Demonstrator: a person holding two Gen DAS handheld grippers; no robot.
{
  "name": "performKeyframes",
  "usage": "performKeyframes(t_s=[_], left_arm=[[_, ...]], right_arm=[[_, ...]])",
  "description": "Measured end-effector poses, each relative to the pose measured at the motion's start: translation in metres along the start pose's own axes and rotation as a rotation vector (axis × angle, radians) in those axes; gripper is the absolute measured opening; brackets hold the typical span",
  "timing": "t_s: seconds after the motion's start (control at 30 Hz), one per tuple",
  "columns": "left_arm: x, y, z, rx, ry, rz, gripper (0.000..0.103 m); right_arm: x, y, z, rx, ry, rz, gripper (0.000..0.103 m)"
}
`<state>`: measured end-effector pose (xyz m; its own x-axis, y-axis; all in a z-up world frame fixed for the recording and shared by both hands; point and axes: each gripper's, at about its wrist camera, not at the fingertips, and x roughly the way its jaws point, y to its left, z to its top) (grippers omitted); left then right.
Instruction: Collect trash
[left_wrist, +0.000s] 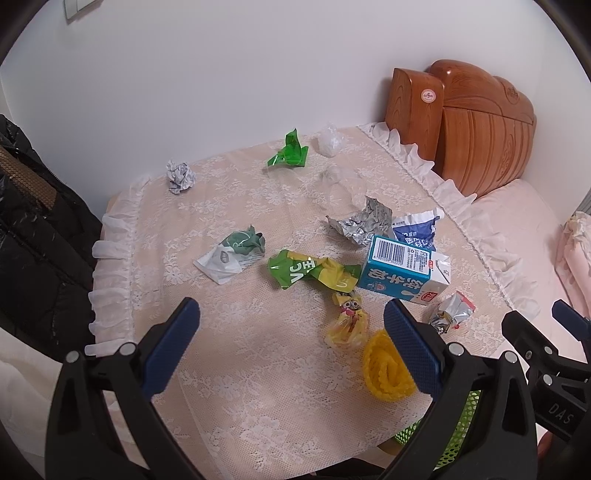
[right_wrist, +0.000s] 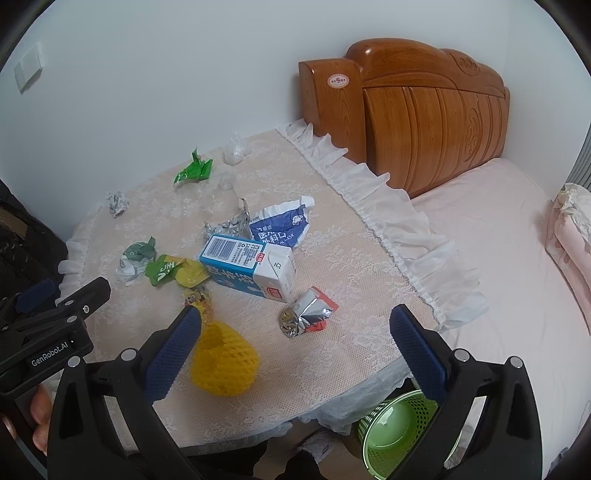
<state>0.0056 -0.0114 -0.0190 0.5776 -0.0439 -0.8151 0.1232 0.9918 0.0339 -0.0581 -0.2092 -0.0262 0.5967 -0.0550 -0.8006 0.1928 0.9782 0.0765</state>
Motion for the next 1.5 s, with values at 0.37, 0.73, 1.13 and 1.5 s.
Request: performKeyframes(t_s=[0.37,0.73,1.13,1.5], left_arm=[[0.0034,0.0027,0.0022,-0.001,0.003,0.000,0.095],[0.0036,0.0027,0.0027,-0.002,0.004,0.000,0.095],[0.0036,0.0024,0.0033,-0.001,0.005,0.000,0.095],[0.0046,0.0031,0.0035,-0.001,0.007,-0.001,0.095]], right_arm=[[0.0015,0.0007,0.0007,0.001,0.004,0.002,0.101],[0.0027,0.0021,0.0008,0.001,0.006,0.002,0.101],[0.0033,0.0034,-0.0005,0.003,0.009,0.001,0.101],[0.0034,0.0039,-0.0013,0.003,0.010,0.003,0.101]])
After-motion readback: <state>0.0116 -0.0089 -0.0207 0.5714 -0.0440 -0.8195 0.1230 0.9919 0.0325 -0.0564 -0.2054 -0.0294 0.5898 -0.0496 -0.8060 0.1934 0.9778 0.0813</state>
